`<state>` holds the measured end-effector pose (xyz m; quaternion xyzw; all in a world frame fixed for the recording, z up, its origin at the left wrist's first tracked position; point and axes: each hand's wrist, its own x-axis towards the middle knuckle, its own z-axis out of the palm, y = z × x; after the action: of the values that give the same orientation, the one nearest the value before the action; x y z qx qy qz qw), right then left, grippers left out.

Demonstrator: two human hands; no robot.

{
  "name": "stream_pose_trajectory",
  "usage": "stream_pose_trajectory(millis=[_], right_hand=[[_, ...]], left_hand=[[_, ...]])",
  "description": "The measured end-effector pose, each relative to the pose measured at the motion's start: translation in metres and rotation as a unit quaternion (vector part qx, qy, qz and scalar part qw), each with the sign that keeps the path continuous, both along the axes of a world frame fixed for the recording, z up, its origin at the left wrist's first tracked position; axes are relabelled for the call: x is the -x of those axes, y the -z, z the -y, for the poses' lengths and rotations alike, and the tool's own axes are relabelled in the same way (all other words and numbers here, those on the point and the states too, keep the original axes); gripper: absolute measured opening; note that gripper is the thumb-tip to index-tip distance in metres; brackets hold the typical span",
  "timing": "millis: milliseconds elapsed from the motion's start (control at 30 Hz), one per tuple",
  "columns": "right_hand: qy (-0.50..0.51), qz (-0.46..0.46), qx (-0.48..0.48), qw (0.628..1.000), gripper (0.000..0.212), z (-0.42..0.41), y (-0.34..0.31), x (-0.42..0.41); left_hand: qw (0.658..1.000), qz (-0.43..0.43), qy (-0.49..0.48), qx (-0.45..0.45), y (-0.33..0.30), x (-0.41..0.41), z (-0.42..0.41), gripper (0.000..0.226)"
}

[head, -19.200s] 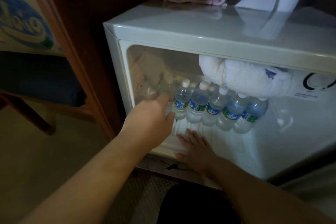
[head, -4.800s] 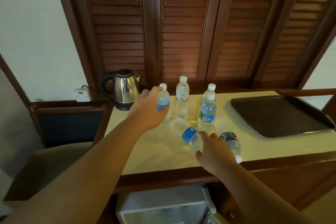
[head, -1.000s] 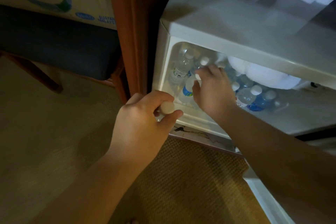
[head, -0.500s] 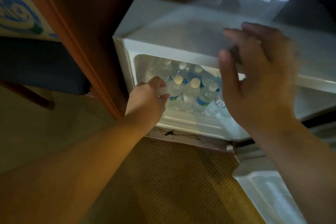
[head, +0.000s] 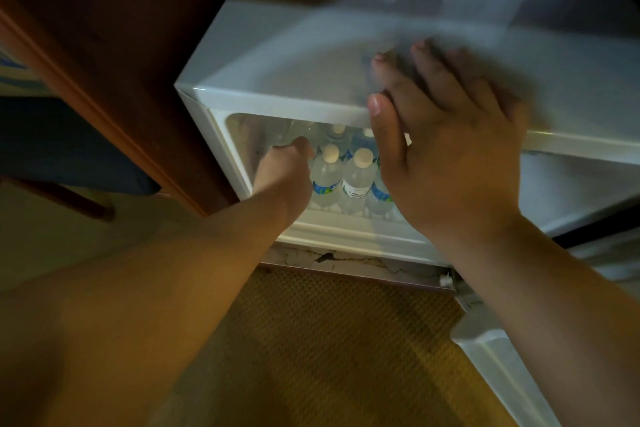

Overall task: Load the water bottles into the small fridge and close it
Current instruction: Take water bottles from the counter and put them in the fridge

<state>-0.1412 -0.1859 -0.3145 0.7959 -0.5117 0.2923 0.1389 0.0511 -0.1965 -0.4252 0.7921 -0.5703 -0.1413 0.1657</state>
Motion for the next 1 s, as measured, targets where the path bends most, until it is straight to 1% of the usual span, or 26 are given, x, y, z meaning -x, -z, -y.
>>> stream_pose_trajectory(millis=[233, 367, 467, 533, 600, 700, 800, 900, 1000], right_hand=[[0.004, 0.005, 0.003, 1.000, 0.050, 0.002, 0.004, 0.000], [0.006, 0.006, 0.003, 1.000, 0.050, 0.003, 0.005, 0.001], [0.012, 0.002, 0.010, 1.000, 0.050, 0.004, 0.005, 0.001], [0.016, -0.005, 0.015, 1.000, 0.050, 0.004, 0.003, 0.000], [0.018, -0.009, 0.015, 1.000, 0.050, 0.002, 0.001, -0.001], [0.009, -0.006, -0.004, 1.000, 0.048, -0.002, -0.004, 0.001], [-0.024, -0.010, -0.076, 0.997, 0.046, -0.007, -0.013, 0.010], [-0.066, 0.043, -0.144, 0.986, 0.042, -0.039, -0.036, 0.026], [-0.090, 0.089, -0.163, 0.979, 0.037, -0.099, -0.085, 0.050]], left_hand=[[0.999, -0.030, -0.005, -0.013, 0.009, -0.009, 0.014, 0.036], [1.000, 0.007, -0.010, -0.026, 0.008, -0.006, 0.018, 0.026], [0.998, 0.056, 0.017, -0.029, 0.001, -0.004, 0.019, 0.033], [0.995, 0.096, 0.036, -0.009, -0.008, -0.002, 0.011, 0.041], [0.993, 0.109, 0.050, 0.013, -0.018, 0.000, -0.010, 0.040], [0.995, 0.079, 0.031, 0.047, -0.035, 0.009, -0.065, 0.032], [0.995, 0.008, 0.001, 0.097, -0.062, 0.027, -0.129, 0.032], [0.985, -0.013, -0.008, 0.169, -0.111, 0.045, -0.185, 0.035], [0.969, -0.046, -0.030, 0.239, -0.181, 0.056, -0.222, 0.034]])
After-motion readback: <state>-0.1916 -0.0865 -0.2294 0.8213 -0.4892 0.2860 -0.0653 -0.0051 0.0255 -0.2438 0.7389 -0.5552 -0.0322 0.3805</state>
